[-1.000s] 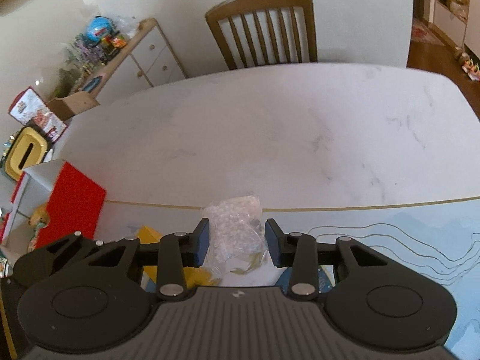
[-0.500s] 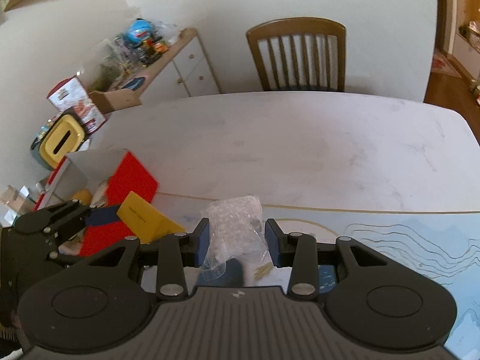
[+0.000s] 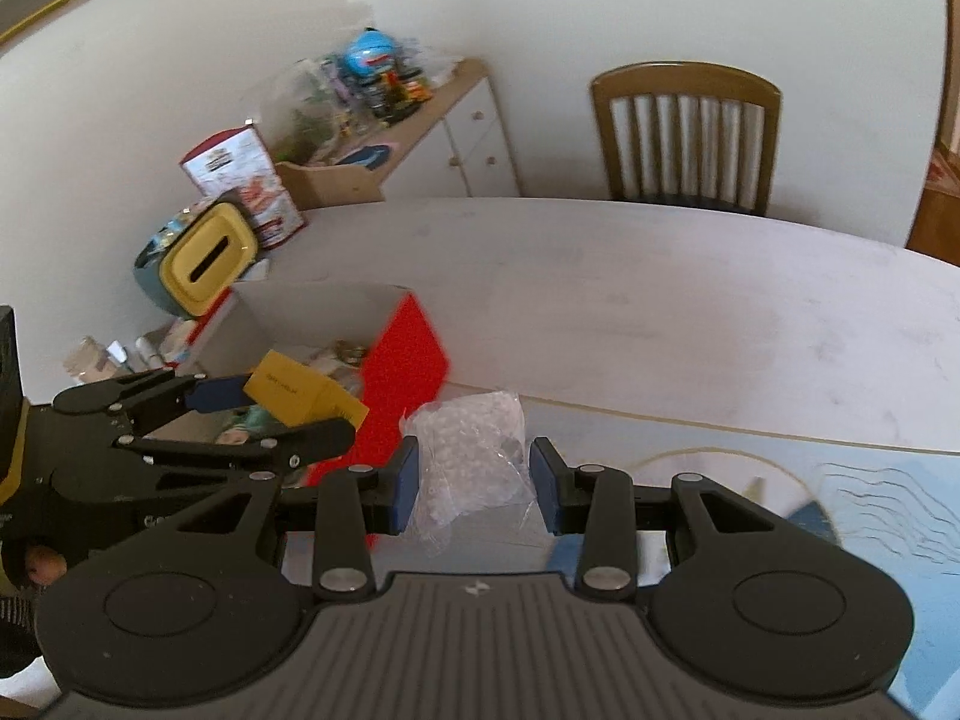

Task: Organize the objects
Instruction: 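Carry the yellow box and clear granule bag with both tools over the box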

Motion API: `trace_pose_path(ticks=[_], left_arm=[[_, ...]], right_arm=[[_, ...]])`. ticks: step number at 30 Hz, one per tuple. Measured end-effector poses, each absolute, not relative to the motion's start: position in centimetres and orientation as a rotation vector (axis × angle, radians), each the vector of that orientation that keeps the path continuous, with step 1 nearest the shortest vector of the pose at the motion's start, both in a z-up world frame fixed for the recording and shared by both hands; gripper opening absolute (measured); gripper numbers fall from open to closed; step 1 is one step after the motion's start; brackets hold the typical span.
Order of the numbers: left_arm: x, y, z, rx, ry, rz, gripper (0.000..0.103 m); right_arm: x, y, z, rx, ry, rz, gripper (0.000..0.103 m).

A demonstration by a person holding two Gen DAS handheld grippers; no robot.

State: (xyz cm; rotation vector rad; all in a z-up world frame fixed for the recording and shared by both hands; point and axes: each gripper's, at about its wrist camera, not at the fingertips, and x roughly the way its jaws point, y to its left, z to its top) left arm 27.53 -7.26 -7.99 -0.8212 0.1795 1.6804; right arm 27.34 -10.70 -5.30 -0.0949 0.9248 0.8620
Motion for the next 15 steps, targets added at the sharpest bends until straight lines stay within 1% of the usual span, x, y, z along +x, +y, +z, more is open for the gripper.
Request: trace_pose_path(ticks=[15], left_arm=[[18.8, -13.6, -9.8, -0.874, 0.172, 1.784, 0.070]], right_arm=[[23.1, -1.3, -5.6, -0.105, 0.916, 0.921, 0.039]])
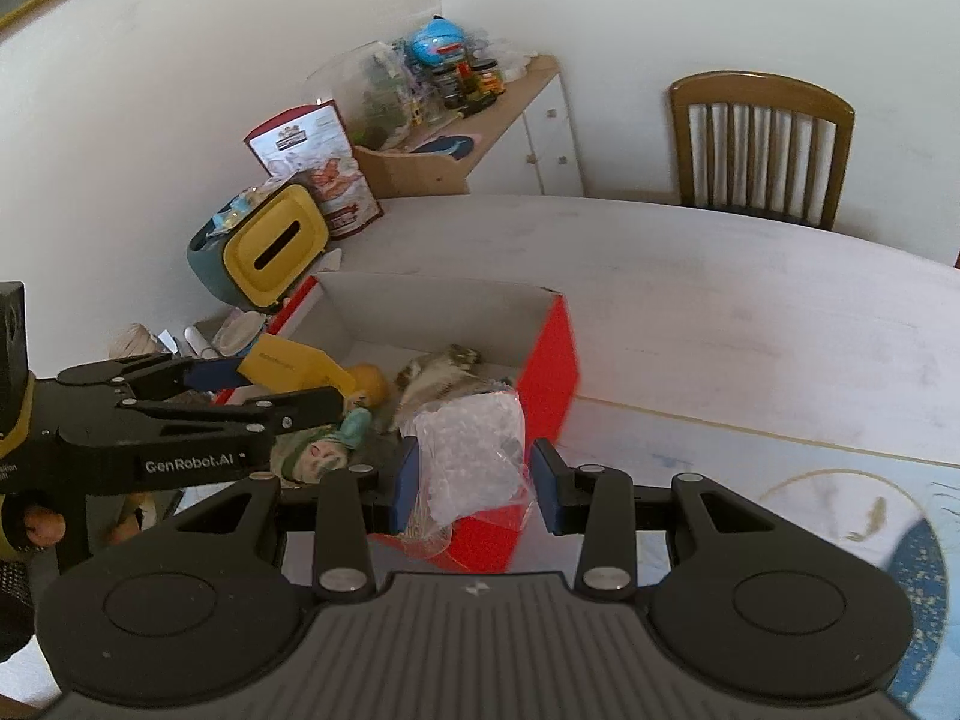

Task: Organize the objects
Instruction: 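Carry the yellow box and clear granule bag with both tools over the box, then lower both tools into the box and open them to release the items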

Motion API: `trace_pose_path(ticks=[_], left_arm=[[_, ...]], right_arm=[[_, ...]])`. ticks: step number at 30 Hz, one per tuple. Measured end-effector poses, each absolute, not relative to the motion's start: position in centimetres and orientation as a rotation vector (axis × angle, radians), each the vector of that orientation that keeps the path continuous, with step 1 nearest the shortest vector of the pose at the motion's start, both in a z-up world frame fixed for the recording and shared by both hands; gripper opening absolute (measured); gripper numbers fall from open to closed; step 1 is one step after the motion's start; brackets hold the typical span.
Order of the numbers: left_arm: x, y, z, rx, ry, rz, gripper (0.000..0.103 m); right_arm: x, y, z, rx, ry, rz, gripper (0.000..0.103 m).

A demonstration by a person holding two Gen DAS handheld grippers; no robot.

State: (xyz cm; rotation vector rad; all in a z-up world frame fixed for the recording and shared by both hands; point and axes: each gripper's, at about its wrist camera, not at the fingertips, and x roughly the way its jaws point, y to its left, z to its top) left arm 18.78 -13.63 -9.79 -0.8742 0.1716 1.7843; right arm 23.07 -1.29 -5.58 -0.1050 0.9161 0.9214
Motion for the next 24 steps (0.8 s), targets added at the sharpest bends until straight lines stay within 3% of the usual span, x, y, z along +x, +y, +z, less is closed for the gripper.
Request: trace_pose_path(ticks=[24], left_arm=[[12.2, -12.7, -18.7, -0.988, 0.334, 1.718, 0.070]], right_arm=[[21.7, 11.9, -14.6, -0.324, 0.952, 0.909, 0.039]])
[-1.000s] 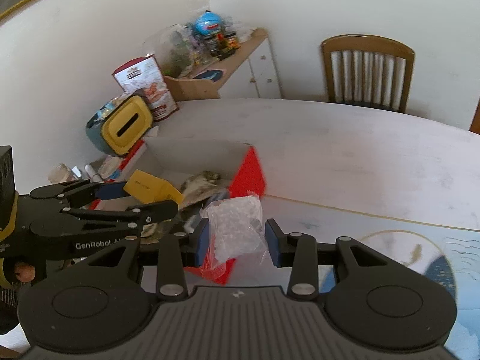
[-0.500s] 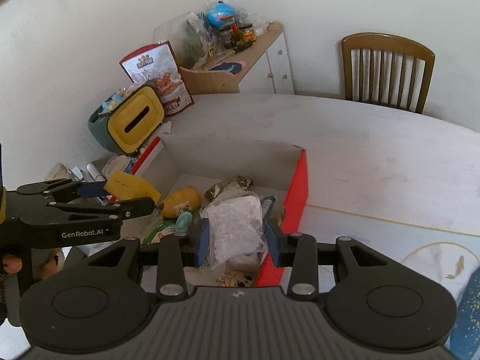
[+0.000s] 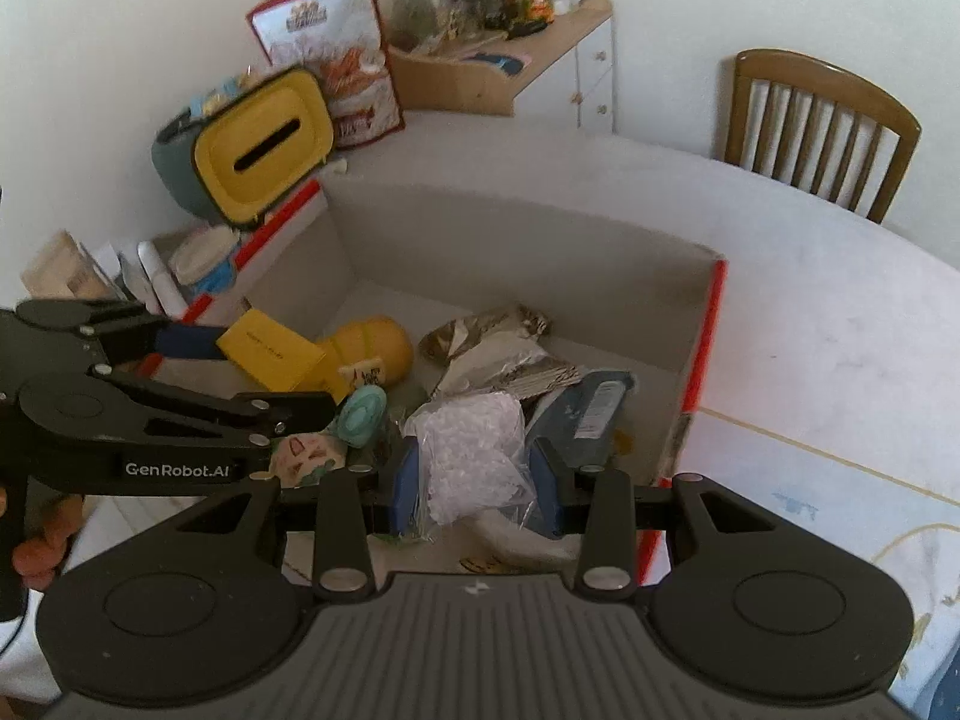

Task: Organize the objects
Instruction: 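Lower both tools into the box and open them to release the items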

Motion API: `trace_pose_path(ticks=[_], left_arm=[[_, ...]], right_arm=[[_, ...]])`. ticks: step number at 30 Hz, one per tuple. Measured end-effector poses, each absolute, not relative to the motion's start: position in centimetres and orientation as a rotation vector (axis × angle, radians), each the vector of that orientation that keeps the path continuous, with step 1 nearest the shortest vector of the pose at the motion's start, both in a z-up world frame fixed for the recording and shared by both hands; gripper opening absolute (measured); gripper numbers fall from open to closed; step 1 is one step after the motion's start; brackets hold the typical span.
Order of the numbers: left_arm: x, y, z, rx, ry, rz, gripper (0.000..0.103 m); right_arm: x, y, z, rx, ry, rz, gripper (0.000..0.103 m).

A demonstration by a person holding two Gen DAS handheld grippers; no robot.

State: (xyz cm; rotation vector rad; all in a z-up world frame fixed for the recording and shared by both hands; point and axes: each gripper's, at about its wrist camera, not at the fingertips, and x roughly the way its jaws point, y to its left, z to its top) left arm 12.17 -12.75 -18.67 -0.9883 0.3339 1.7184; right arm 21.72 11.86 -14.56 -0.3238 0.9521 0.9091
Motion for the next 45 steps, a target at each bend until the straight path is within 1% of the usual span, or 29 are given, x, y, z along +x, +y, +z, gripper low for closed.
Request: trace_pose_path(ticks=[7, 12, 23, 25, 26, 27, 29, 35, 40, 42, 45], left_arm=[[12.7, -12.1, -20.2, -0.983, 0.386, 1.687, 0.070], [12.8, -11.8, -21.0, -0.989, 0.404, 1.668, 0.070], [13.3, -11.5, -21.6, -1.012, 0.442, 1.642, 0.072], [13.2, -11.5, -21.6, -1.015, 0.436, 1.641, 0.073], [13.2, -11.6, -21.5, -1.016, 0.429, 1.641, 0.076], [13.2, -11.6, -21.4, -1.015, 0.423, 1.643, 0.077], [13.2, -11.8, -21.1, -1.007, 0.414, 1.644, 0.080], [13.4, -12.5, -19.9, -0.984, 0.388, 1.654, 0.081], [13.8, -13.3, -18.4, -0.951, 0.359, 1.671, 0.085], [14.2, -13.6, -17.7, -0.929, 0.348, 1.677, 0.087], [14.6, -14.2, -16.7, -0.897, 0.336, 1.688, 0.090]], right_arm=[[22.3, 13.1, -16.6, -0.386, 0.950, 0.888, 0.039], [22.2, 13.7, -17.0, -0.420, 0.945, 0.899, 0.039], [22.6, 13.8, -16.9, -0.385, 0.980, 0.910, 0.041], [22.5, 13.5, -16.7, -0.375, 0.984, 0.919, 0.044], [22.5, 13.4, -16.5, -0.372, 0.982, 0.919, 0.047], [22.4, 13.2, -16.2, -0.369, 0.977, 0.916, 0.053], [22.4, 12.7, -15.8, -0.353, 0.974, 0.917, 0.057], [22.5, 11.1, -14.4, -0.297, 0.969, 0.914, 0.058], [21.8, 9.8, -12.7, -0.270, 0.937, 0.930, 0.059], [21.5, 9.3, -11.9, -0.260, 0.919, 0.938, 0.063], [21.0, 8.3, -10.9, -0.243, 0.891, 0.955, 0.064]])
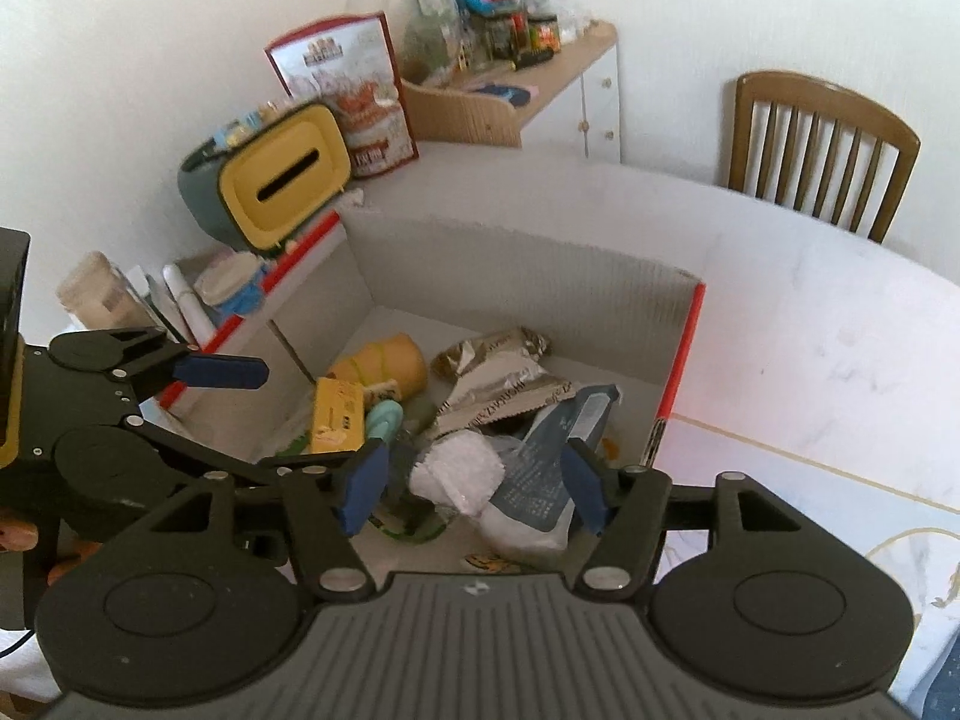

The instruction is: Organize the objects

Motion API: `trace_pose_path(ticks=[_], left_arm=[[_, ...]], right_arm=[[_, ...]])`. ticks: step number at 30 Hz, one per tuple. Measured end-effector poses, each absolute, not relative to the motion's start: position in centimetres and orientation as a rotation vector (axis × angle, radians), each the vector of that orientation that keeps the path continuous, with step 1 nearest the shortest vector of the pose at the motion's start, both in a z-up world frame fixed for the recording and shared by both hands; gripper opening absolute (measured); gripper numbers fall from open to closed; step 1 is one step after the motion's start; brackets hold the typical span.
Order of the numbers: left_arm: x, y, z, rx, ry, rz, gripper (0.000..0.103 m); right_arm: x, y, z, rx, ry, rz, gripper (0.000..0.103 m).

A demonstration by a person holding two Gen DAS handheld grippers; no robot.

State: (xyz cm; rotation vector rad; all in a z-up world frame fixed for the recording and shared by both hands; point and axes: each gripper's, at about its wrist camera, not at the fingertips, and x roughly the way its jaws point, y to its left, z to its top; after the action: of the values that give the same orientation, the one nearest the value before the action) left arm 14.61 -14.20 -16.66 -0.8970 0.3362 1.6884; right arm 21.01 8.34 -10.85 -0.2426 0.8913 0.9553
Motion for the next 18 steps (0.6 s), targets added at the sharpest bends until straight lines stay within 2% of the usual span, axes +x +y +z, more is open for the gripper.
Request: trace_pose_path(ticks=[9, 15, 18], left_arm=[[15.6, -15.7, -13.8, -0.820, 0.296, 1.728, 0.100], [16.0, -16.8, -12.4, -0.803, 0.258, 1.751, 0.102], [16.3, -17.4, -11.9, -0.791, 0.244, 1.757, 0.102]], right_arm=[[19.0, 4.6, -8.2, -0.195, 0.791, 1.017, 0.073], [17.8, 2.1, -6.8, -0.164, 0.717, 1.032, 0.081], [17.0, 1.1, -6.2, -0.160, 0.677, 1.035, 0.082]])
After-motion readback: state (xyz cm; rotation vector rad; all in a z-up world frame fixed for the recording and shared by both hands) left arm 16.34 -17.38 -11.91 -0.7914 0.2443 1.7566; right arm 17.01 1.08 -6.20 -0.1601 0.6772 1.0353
